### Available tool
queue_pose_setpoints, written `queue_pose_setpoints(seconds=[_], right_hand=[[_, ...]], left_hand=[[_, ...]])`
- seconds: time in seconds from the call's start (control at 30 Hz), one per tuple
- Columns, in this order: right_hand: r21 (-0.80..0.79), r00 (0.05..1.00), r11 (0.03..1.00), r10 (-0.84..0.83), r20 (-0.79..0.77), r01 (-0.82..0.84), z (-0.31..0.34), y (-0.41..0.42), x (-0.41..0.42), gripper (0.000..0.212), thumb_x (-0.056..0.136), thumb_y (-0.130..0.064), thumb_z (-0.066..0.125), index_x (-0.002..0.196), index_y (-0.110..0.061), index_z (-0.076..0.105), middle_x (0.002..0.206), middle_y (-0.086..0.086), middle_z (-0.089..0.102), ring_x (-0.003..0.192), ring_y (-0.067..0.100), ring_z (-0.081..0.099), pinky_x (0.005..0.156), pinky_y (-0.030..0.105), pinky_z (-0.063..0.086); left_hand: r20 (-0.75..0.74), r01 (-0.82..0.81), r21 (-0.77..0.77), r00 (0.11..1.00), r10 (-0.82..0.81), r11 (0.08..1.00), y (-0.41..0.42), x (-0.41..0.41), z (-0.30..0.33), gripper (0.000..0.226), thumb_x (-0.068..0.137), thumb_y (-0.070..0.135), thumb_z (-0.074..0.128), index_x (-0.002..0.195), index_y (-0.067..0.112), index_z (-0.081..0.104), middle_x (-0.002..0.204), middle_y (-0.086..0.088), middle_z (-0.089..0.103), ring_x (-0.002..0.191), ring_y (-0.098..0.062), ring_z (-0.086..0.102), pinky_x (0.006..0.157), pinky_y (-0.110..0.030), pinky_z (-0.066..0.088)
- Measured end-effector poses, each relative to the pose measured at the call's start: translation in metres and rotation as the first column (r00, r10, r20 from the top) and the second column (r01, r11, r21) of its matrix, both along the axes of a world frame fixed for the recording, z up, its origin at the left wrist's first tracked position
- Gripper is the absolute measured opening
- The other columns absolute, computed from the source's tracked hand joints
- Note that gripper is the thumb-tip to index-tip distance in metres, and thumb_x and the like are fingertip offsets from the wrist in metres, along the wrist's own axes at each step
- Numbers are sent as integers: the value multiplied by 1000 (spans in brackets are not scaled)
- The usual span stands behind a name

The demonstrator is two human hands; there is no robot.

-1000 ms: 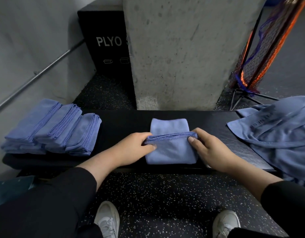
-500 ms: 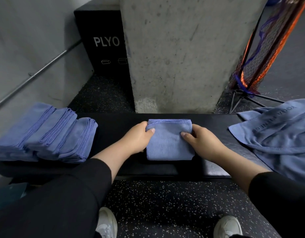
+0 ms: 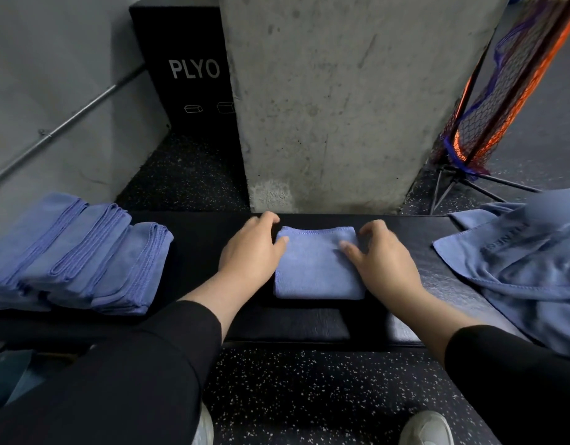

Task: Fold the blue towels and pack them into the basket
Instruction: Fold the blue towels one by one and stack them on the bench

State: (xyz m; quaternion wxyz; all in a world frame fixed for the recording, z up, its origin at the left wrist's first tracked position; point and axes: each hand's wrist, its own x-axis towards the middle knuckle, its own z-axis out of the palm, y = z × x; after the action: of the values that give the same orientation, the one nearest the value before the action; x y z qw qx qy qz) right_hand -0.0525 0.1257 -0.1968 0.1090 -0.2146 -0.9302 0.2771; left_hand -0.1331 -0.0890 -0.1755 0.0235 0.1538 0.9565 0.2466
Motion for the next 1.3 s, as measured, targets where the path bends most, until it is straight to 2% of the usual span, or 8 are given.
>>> queue_pose_setpoints(seconds=[0.13, 0.23, 0.3, 0.47, 0.7, 0.87, 1.0, 1.3], right_hand=[[263, 869, 925, 356, -343, -275, 9, 2, 7, 17, 97, -37, 53, 102, -22, 60, 102, -5, 57, 94, 25, 57, 81, 45, 48], [338, 831, 802, 548, -92, -492, -5, 2, 21, 45, 100, -53, 37, 125, -26, 62, 135, -8, 58, 125, 18, 54, 101, 48, 45], [245, 788, 749, 583, 197, -616, -17, 8, 31, 81, 92, -77, 11, 153, -31, 36, 163, -15, 25, 151, 4, 19, 123, 45, 19], [210, 723, 699, 613, 318, -684, -18, 30, 36, 104, 77, -93, 13, 160, -33, -1, 164, -23, -13, 148, -7, -15, 123, 35, -8], [309, 764, 725, 645, 9, -616, -21, 25, 38, 42, 87, -53, 55, 122, -29, 56, 142, -14, 47, 132, 10, 47, 97, 40, 46], [248, 813, 785, 583, 15, -568, -5, 19, 33, 25, 93, -47, 49, 112, -33, 56, 109, -20, 61, 107, 5, 57, 89, 37, 42], [129, 829, 821, 558, 33, -557, 13, 17, 39, 15, 94, -46, 52, 98, -32, 54, 83, -14, 64, 79, 7, 59, 72, 30, 44], [-155, 929, 920, 369, 32, -360, 23, 8, 38, 19, 89, -48, 66, 99, -37, 54, 86, -9, 67, 80, 5, 62, 74, 31, 52]], left_hand=[[-239, 343, -92, 904, -355, 935, -8, 8, -2, 36, 98, 38, 57, 131, 26, 61, 133, 5, 54, 123, -19, 50, 104, -41, 38], [4, 428, -294, 895, -447, 854, -10, 15, -15, 51, 103, 51, 42, 150, 32, 42, 164, 9, 25, 152, -12, 17, 122, -42, 14], [140, 442, -346, 896, -421, 827, -13, 17, -20, 58, 105, 54, 30, 159, 35, 20, 169, 15, 2, 155, -9, -2, 125, -46, 3], [220, 434, -336, 899, -379, 836, -16, 19, -20, 62, 104, 58, 24, 160, 39, 4, 166, 22, -11, 155, -11, -9, 125, -50, -4], [-29, 466, -330, 864, -502, 821, -19, 25, -14, 72, 91, 74, 26, 149, 34, 42, 164, 11, 27, 152, -5, 13, 125, -44, 1], [-98, 482, -287, 845, -525, 828, -26, 34, -21, 57, 93, 59, 54, 144, 33, 47, 152, 15, 42, 143, -6, 31, 122, -32, 11], [-1, 384, 12, 923, -384, 923, -33, 39, -11, 15, 93, 50, 57, 96, 36, 62, 90, 19, 66, 98, -11, 57, 89, -19, 41], [224, 112, 315, 956, -188, 943, -24, 33, 4, 20, 90, 36, 71, 82, 22, 59, 67, 2, 61, 58, -2, 48, 59, -26, 40]])
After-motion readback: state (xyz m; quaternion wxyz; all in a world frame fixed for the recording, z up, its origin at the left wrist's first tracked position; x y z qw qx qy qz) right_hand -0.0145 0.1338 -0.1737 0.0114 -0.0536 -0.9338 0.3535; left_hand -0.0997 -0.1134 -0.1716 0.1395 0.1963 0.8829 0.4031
